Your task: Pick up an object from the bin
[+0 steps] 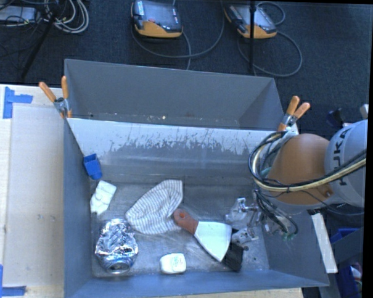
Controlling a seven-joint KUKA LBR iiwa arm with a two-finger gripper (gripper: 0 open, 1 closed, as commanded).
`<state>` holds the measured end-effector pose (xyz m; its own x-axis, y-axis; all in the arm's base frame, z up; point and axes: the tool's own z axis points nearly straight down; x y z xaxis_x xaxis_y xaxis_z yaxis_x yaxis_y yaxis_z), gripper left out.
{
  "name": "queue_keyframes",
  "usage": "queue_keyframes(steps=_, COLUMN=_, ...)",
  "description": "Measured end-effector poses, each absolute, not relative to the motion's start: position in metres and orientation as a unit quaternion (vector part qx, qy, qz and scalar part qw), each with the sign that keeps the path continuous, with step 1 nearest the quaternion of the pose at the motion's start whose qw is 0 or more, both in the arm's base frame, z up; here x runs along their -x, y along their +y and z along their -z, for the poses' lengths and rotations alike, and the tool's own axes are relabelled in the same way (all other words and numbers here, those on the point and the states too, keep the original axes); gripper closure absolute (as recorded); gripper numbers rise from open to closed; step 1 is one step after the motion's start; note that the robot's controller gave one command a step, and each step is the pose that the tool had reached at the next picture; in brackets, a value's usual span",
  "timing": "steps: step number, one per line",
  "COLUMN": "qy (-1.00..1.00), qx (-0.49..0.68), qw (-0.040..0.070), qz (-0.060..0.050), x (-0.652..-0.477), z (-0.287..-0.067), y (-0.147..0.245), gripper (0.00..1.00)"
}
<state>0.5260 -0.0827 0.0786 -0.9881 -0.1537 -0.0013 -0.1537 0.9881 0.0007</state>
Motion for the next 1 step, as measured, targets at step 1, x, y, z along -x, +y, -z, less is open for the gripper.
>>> queue_keyframes(steps=1, qy=0.993, qx=0.12, qw=0.0, qz=-0.001, x=-0.5309, z=-0.0955, y=-0.0825, gripper=1.0)
